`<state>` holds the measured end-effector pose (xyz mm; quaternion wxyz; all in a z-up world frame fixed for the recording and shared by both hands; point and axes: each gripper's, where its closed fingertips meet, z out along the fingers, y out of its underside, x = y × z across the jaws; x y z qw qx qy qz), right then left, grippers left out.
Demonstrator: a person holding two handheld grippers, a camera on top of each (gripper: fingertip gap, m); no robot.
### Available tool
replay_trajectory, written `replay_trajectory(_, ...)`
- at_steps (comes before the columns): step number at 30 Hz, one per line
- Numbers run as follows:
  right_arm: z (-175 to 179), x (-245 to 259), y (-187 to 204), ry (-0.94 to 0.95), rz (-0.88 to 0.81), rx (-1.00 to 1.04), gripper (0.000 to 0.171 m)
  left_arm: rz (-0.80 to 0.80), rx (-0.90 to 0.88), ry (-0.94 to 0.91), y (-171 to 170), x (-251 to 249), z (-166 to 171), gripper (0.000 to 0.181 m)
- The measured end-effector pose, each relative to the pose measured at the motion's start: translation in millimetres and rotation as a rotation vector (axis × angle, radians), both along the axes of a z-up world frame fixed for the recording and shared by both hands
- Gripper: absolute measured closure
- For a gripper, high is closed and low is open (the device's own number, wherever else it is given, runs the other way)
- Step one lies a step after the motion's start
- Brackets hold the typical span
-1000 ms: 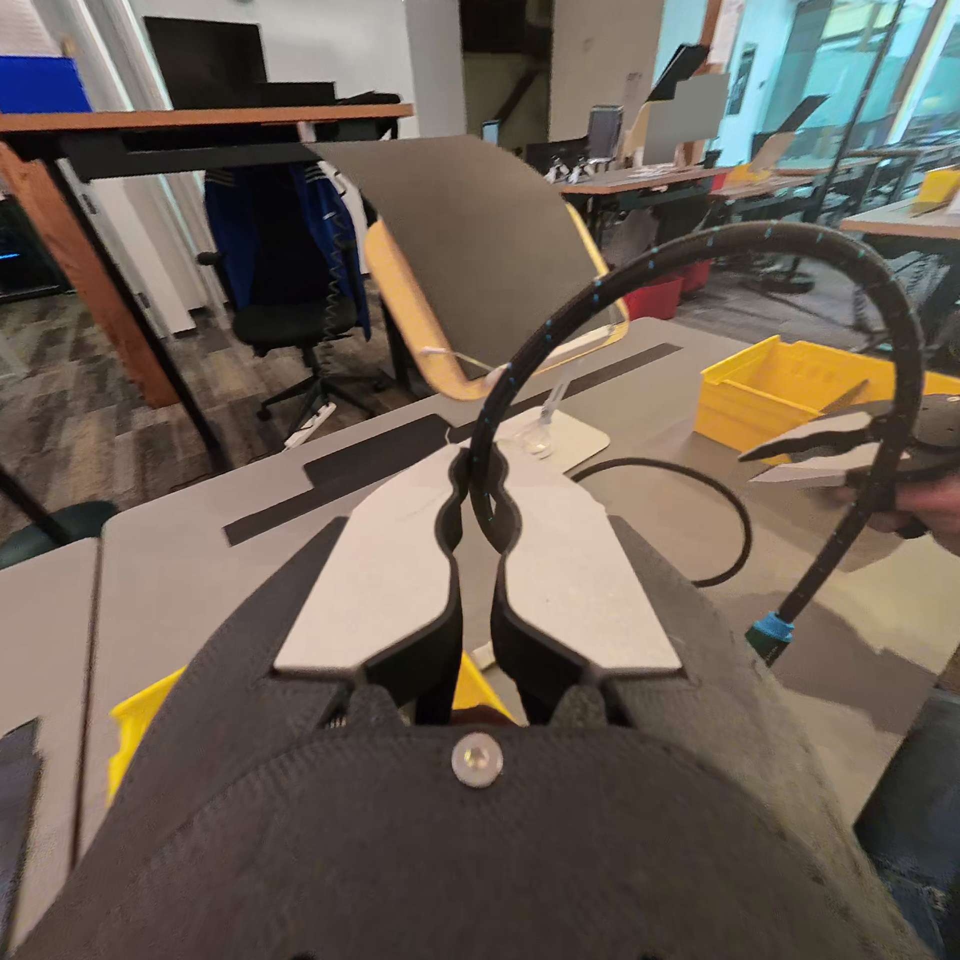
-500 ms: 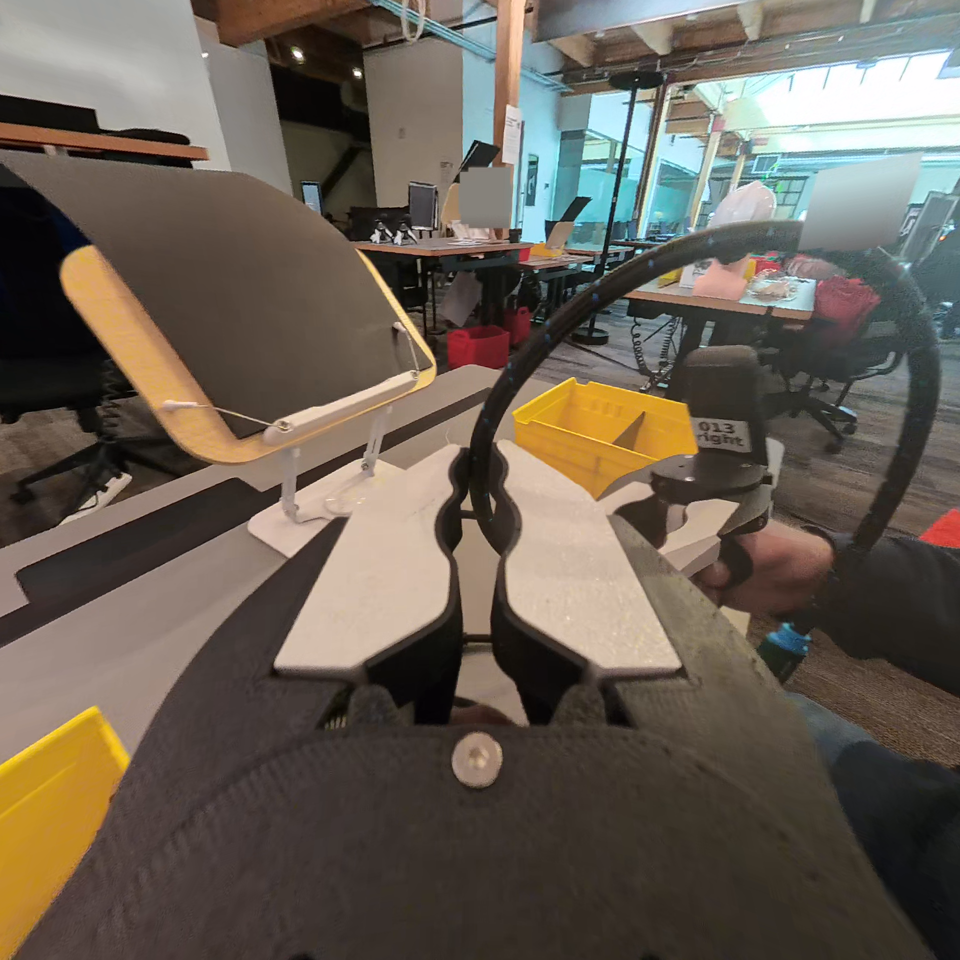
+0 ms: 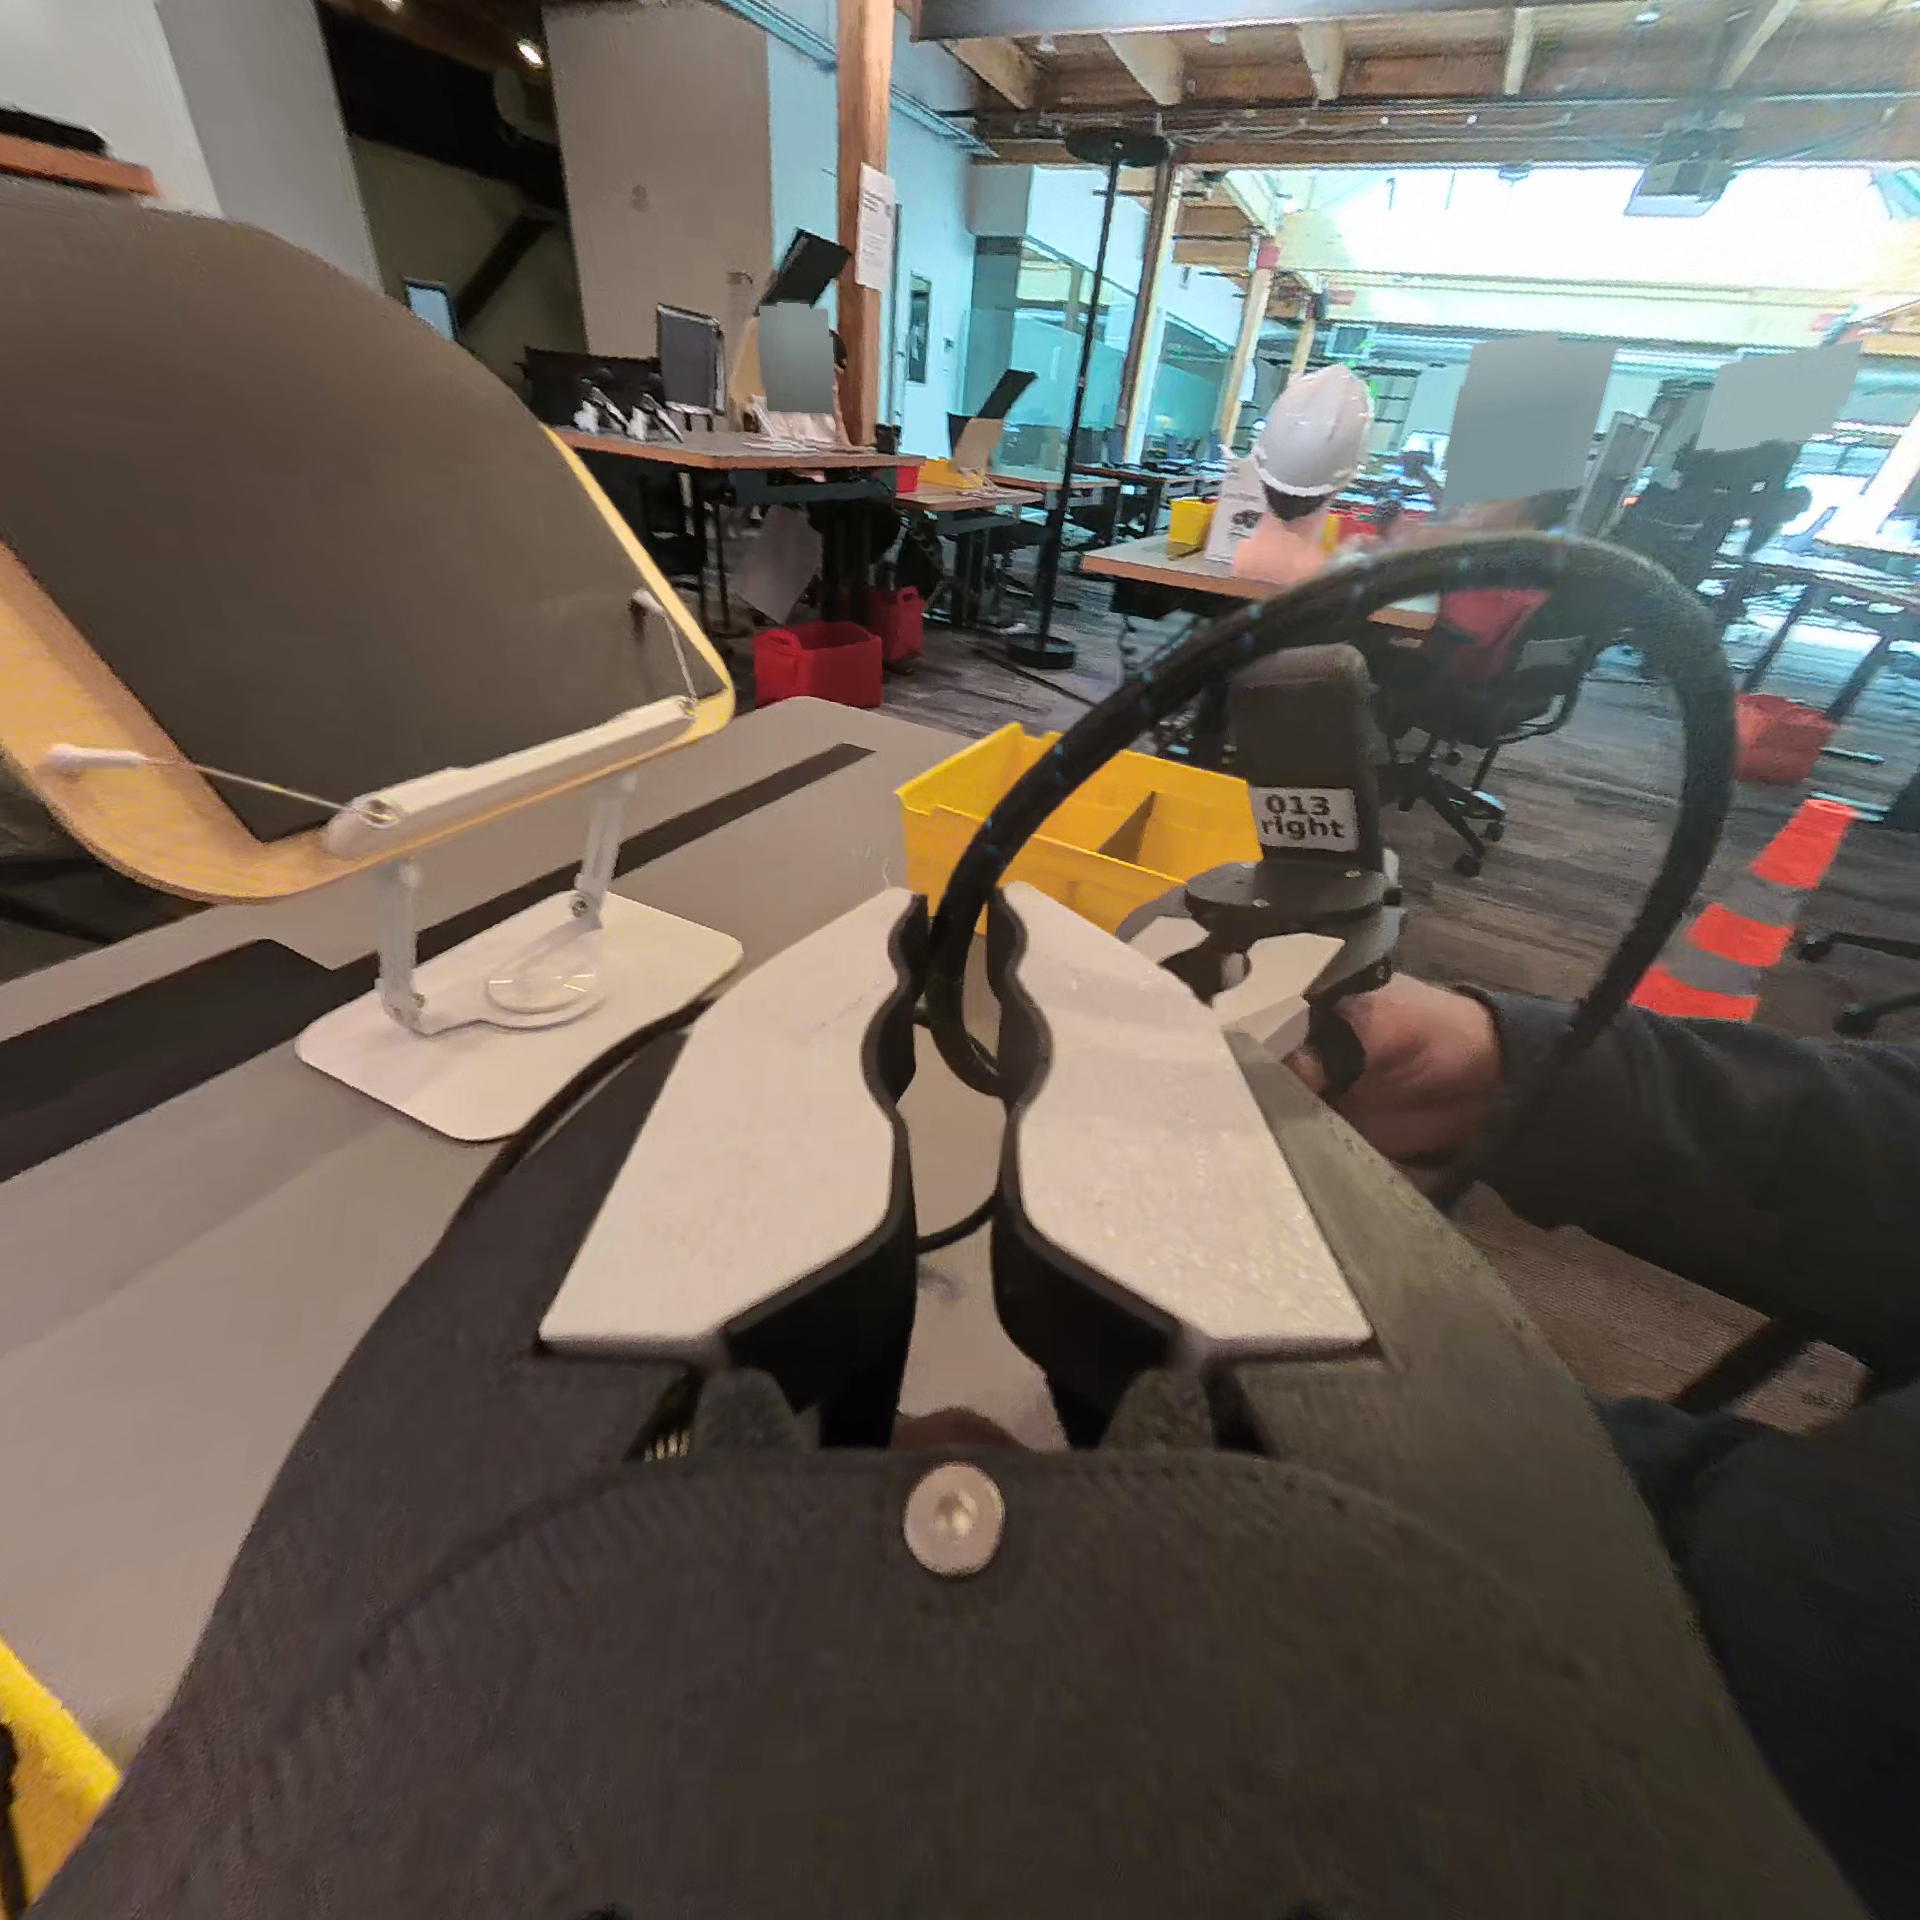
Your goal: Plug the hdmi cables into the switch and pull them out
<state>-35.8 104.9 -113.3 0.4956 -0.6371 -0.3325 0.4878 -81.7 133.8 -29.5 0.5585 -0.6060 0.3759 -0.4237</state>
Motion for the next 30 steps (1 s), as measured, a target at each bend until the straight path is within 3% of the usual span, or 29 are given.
replay_trajectory(10, -2.9, 2.3, 0.2, -0.037, -0.007, 0.028, 0.152, -0.171, -0.127, 0.134, -14.0, 24.3, -49.6, 0.131)
replay_trajectory(30, 10.7, 20.1, 6.6, 0.028, -0.059, 0.048, 0.151, -0.297, -0.334, 0.171, -23.5, 38.5, -95.7, 0.117)
